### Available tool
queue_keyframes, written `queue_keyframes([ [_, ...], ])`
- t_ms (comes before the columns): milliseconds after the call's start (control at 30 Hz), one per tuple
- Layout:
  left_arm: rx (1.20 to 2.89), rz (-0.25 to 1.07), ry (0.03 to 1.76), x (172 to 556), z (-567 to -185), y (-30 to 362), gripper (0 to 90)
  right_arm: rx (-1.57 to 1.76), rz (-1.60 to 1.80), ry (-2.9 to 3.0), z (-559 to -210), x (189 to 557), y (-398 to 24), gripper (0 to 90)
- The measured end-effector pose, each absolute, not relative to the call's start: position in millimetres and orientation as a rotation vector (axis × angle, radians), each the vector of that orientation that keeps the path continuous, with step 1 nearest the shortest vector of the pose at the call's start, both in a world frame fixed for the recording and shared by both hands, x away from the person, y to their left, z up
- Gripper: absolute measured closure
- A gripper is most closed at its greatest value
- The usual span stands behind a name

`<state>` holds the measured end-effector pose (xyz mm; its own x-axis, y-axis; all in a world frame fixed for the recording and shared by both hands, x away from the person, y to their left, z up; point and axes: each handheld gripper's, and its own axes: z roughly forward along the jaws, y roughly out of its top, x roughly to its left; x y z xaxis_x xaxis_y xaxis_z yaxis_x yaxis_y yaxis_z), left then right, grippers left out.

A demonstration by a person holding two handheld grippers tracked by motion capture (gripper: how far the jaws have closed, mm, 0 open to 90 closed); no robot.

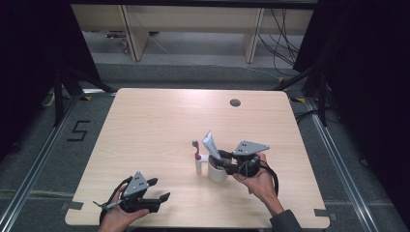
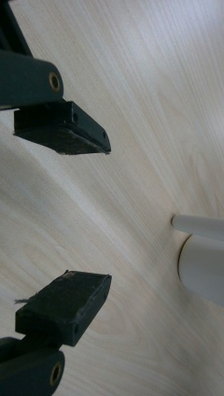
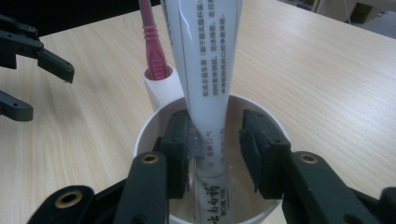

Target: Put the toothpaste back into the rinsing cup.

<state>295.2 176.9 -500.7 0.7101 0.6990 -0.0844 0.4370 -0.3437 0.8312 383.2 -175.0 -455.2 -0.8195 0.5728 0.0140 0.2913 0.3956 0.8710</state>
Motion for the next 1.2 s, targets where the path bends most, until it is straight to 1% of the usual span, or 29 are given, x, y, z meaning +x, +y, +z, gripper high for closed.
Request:
queue_keyframes([
  [67, 1.992, 0.358, 0.870, 295.3, -500.8, 177.0, 30.2, 0.813, 1.402, 2.388, -453.3, 379.8, -174.8, 61.4],
  [133, 1.986, 0.353, 0.864, 295.9, -501.4, 177.0, 30.2, 0.770, 1.406, 2.376, -451.7, 381.7, -176.8, 59.7],
  [200, 1.993, 0.358, 0.867, 295.5, -500.7, 177.3, 30.2, 0.849, 1.412, 2.371, -449.8, 377.9, -177.3, 57.3],
  [233, 1.993, 0.358, 0.865, 295.5, -500.6, 177.3, 30.2, 0.826, 1.417, 2.366, -449.0, 378.8, -178.7, 56.5],
  [567, 1.995, 0.364, 0.865, 295.9, -500.6, 177.5, 28.7, 0.830, 1.464, 2.328, -440.8, 378.6, -190.6, 51.2],
  [633, 1.980, 0.365, 0.858, 296.7, -501.6, 177.4, 28.1, 0.848, 1.460, 2.304, -438.5, 377.5, -193.2, 48.3],
  [733, 2.007, 0.380, 0.853, 297.1, -500.3, 179.1, 27.5, 0.885, 1.450, 2.288, -435.0, 375.9, -196.0, 42.9],
  [867, 1.983, 0.370, 0.859, 296.7, -500.8, 178.2, 27.0, 0.891, 1.469, 2.264, -433.2, 376.8, -199.8, 36.7],
  [1000, 1.975, 0.370, 0.862, 296.5, -500.8, 177.8, 26.9, 0.910, 1.440, 2.231, -430.2, 375.5, -205.9, 33.3],
  [1067, 1.975, 0.370, 0.862, 296.5, -500.9, 177.8, 26.9, 0.986, 1.442, 2.239, -428.3, 371.9, -206.7, 31.8],
  [1200, 1.978, 0.372, 0.861, 296.6, -500.7, 178.3, 26.9, 0.970, 1.455, 2.213, -427.7, 373.1, -211.1, 28.7],
])
